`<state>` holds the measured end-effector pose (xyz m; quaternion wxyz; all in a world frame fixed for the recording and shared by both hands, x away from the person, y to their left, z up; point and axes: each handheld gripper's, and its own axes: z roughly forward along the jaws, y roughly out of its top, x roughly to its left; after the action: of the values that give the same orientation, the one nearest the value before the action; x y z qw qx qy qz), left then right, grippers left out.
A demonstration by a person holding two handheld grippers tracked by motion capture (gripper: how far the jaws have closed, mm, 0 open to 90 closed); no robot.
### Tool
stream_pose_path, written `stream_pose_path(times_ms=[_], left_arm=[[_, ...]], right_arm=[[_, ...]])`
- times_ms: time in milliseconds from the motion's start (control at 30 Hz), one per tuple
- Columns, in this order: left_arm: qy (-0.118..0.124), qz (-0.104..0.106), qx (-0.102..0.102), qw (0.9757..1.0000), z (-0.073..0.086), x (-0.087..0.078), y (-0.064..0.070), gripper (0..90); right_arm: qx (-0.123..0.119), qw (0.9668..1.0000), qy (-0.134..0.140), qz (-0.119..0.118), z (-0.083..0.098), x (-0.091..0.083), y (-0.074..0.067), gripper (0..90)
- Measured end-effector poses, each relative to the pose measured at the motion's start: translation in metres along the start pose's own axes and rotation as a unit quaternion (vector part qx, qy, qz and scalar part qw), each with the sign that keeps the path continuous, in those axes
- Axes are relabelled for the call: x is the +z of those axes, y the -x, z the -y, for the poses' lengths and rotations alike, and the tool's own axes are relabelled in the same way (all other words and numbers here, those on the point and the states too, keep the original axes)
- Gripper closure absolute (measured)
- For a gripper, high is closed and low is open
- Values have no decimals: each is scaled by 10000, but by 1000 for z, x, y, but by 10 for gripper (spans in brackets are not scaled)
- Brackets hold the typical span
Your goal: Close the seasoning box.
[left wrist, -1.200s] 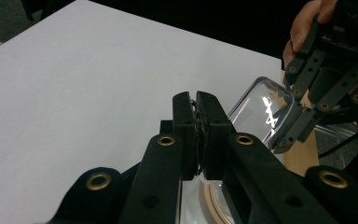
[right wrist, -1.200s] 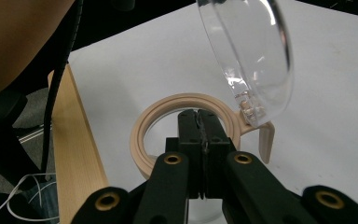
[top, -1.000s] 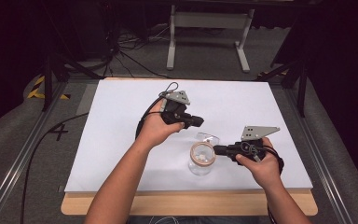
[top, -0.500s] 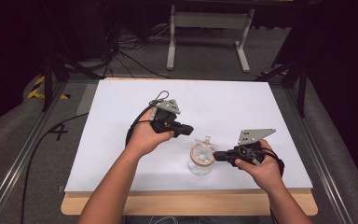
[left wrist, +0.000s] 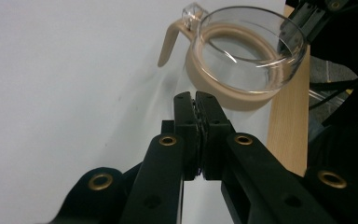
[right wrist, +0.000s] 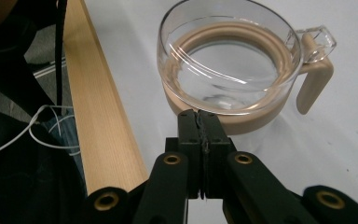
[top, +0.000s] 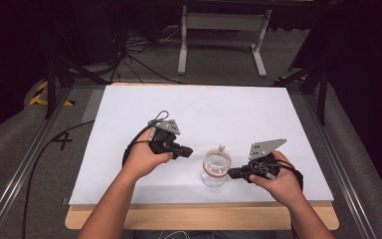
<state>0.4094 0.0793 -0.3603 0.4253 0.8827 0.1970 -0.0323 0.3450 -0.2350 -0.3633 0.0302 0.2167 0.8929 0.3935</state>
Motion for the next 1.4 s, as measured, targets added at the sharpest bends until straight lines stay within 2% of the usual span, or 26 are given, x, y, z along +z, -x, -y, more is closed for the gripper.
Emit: stream_pose_path(times_ms=[67, 200, 333, 367, 433, 567, 767, 900, 933, 967, 1000, 1067, 1100, 1133, 1167, 1233, 1400], left_arm=[[-134, 37, 21, 9999, 1, 0, -1, 881], [-104, 35, -23, 9999, 5, 0, 0, 883], [-118, 24, -31, 9999, 6, -4, 0, 883], [-13, 4, -89, 10000, 7, -5, 1, 883], [36, -38, -68, 10000, 7, -8, 1, 880], [212, -209, -245, 9993, 10, -17, 2, 861], [475, -573, -558, 9957, 24, -38, -1, 814], [511, -928, -791, 9912, 38, -49, -4, 795], [489, -1034, -785, 9903, 40, -51, -5, 788], [489, -1034, -785, 9903, 40, -51, -5, 783], [450, -1127, -841, 9890, 44, -54, -6, 783], [516, -1193, -985, 9866, 52, -58, -10, 774], [511, -1228, -1030, 9857, 54, -59, -11, 768], [518, -1316, -1076, 9841, 57, -61, -13, 760], [551, -1382, -1143, 9822, 60, -61, -14, 752], [600, -1449, -1226, 9800, 64, -62, -18, 746], [567, -1526, -1393, 9768, 75, -58, -29, 736]], right_arm=[[7, 9999, -103, -1, 0, 0, 0, 889], [-7, 9998, -195, 7, 1, -2, 0, 888], [-22, 9999, -162, 44, 1, -6, 1, 887], [-13, 9999, -147, 54, 1, -7, 1, 885], [-9, 9999, -71, 107, 0, -10, 3, 871], [19, 9997, 132, 186, -2, -17, 6, 823], [187, 9967, 648, 444, -5, -33, 20, 662], [377, 9919, 903, 814, -2, -46, 39, 583], [453, 9901, 957, 926, 0, -48, 45, 560], [453, 9901, 957, 926, 0, -48, 45, 560], [515, 9882, 995, 1045, 3, -51, 51, 541], [698, 9825, 1024, 1394, 12, -56, 70, 506], [790, 9803, 1030, 1489, 16, -57, 77, 497], [853, 9787, 1039, 1551, 20, -57, 83, 491], [994, 9757, 1064, 1638, 26, -57, 92, 481], [1202, 9708, 1030, 1803, 37, -55, 106, 471], [1523, 9631, 860, 2045, 60, -48, 129, 465]])
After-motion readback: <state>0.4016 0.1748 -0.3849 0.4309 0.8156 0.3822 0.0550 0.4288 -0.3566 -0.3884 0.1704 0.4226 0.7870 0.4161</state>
